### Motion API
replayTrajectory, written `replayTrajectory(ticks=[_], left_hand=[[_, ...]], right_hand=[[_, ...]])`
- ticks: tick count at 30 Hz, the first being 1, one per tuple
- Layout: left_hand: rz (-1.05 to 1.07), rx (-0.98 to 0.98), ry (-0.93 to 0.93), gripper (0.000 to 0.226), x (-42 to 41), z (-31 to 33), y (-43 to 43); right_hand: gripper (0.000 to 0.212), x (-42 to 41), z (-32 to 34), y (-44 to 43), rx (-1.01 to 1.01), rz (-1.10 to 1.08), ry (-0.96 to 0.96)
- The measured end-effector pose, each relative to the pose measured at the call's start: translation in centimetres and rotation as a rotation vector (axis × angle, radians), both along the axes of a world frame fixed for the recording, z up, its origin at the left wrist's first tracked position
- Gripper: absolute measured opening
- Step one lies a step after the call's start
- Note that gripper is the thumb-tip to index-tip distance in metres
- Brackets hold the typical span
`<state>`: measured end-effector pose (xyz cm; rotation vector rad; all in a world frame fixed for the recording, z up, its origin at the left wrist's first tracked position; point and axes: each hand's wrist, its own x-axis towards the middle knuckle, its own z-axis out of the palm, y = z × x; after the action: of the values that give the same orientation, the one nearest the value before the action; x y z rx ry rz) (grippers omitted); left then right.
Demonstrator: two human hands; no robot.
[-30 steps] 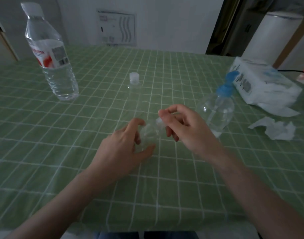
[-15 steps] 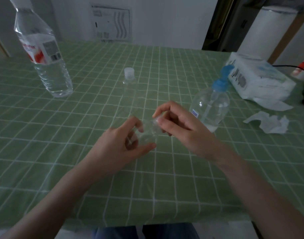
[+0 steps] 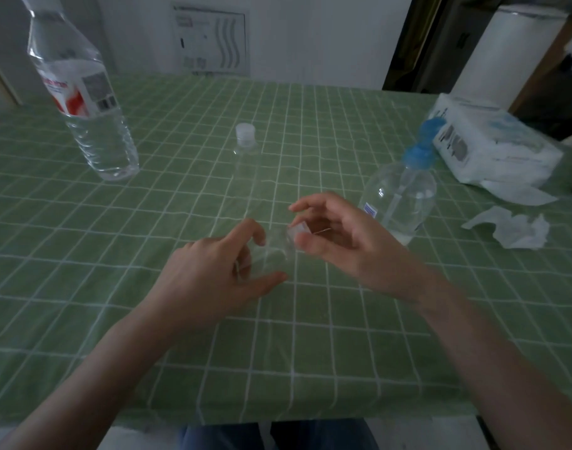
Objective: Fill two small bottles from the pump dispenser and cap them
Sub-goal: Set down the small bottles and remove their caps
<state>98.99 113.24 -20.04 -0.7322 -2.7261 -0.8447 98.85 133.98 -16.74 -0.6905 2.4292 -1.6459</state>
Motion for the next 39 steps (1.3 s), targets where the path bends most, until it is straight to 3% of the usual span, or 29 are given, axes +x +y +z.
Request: replayTrajectory(ticks=[3, 8, 11, 14, 18, 23, 27, 31, 35, 39], left_hand=[[-0.011, -0.011, -0.005, 0.043, 0.04, 0.12, 0.12], [0.008, -0.038, -0.016, 0.043, 0.1, -0.03, -0.04], [0.019, -0.035, -0.012, 0.047, 0.09, -0.06, -0.28], [0.018, -0.044, -0.011, 0.048, 0.07, 0.03, -0.27], [0.01, -0.059, -0.005, 0.045, 0.08, 0.0, -0.36], [0.01, -0.041, -0.002, 0.048, 0.02, -0.2, -0.53], [0.0, -0.04, 0.002, 0.048, 0.01, -0.24, -0.57], [0.015, -0.037, 0.0, 0.052, 0.04, -0.27, -0.77], [0.001, -0.048, -0.002, 0.055, 0.01, -0.19, -0.73], [-0.004, -0.046, 0.002, 0.049, 0.13, -0.24, -0.82]], right_hand=[[0.034, 0.04, -0.02, -0.6, 0.062, -0.04, 0.032], [0.01, -0.32, -0.47, -0.33, 0.068, 0.01, 0.045], [0.023, -0.33, -0.46, -0.13, 0.005, 0.012, 0.022], [0.034, -0.29, -0.39, -0.39, 0.101, -0.035, 0.019], [0.013, -0.4, -0.56, -0.17, 0.086, 0.024, 0.046], [0.038, -0.21, -0.54, -0.49, 0.12, -0.012, 0.043], [0.018, -0.37, -0.72, -0.23, 0.08, 0.031, 0.039], [0.038, -0.29, -0.62, -0.24, 0.058, -0.008, 0.003], [0.018, -0.33, -0.71, -0.2, 0.079, 0.022, 0.032], [0.031, -0.23, -0.61, -0.19, 0.044, -0.003, 0.015]])
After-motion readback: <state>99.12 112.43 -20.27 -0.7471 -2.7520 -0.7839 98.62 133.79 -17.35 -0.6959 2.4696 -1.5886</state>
